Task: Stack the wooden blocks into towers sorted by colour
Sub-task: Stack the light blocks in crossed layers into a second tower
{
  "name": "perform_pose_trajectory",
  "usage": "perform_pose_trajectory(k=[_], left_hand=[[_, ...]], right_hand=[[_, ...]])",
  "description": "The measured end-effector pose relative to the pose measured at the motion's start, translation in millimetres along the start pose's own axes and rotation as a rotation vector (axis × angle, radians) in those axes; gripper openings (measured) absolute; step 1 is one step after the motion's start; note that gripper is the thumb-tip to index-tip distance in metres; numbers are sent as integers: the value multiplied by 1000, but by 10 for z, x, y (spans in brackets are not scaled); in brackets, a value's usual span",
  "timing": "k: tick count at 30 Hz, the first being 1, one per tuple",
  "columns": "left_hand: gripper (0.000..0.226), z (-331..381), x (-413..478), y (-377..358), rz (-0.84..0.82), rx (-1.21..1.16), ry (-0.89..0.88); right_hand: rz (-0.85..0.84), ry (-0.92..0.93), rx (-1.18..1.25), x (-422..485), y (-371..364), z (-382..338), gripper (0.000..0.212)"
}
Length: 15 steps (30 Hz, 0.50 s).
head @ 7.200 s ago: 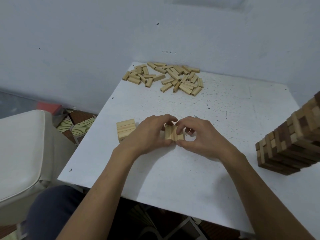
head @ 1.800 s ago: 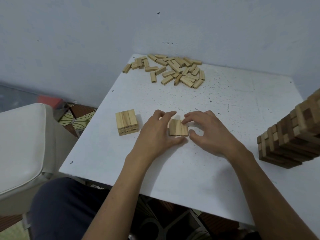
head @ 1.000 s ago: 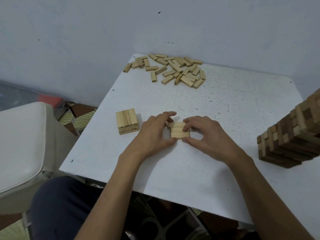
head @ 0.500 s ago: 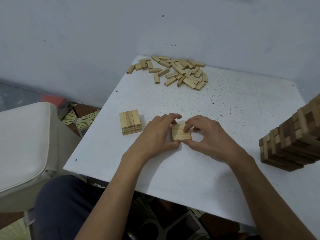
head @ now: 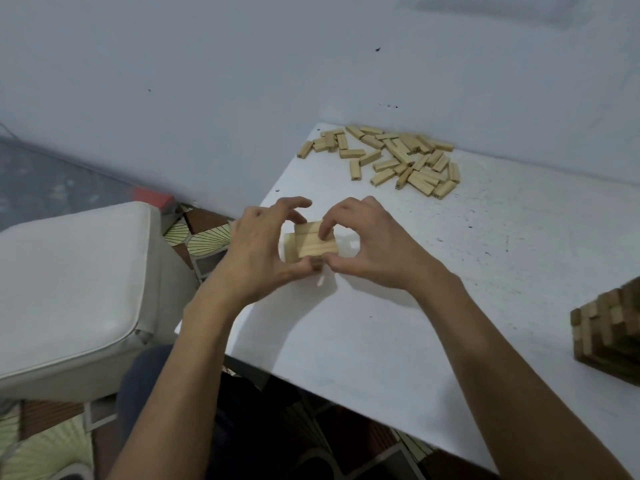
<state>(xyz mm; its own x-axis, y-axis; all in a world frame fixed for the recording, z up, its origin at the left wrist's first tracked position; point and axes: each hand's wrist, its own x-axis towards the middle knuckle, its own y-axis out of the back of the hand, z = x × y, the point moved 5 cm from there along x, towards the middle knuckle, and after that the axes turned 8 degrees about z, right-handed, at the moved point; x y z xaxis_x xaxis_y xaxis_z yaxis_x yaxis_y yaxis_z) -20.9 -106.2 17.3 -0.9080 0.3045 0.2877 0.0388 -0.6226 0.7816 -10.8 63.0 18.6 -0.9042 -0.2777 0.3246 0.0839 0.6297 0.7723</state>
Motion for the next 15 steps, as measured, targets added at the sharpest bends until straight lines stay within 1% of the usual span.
perform_pose_trajectory(k=[4,10,15], left_hand=[[76,-176,18,33,-2,-5,42],[75,-305,-6,-32,-60,-61,91],[74,-320,-13,-56,-77,-101,84]], right_hand=[[-36,-10,-13,143,-150,-46,28],[-76,-40,-31,191,-251,-24,30],[-81,-61,-8,176,-233,12,31]])
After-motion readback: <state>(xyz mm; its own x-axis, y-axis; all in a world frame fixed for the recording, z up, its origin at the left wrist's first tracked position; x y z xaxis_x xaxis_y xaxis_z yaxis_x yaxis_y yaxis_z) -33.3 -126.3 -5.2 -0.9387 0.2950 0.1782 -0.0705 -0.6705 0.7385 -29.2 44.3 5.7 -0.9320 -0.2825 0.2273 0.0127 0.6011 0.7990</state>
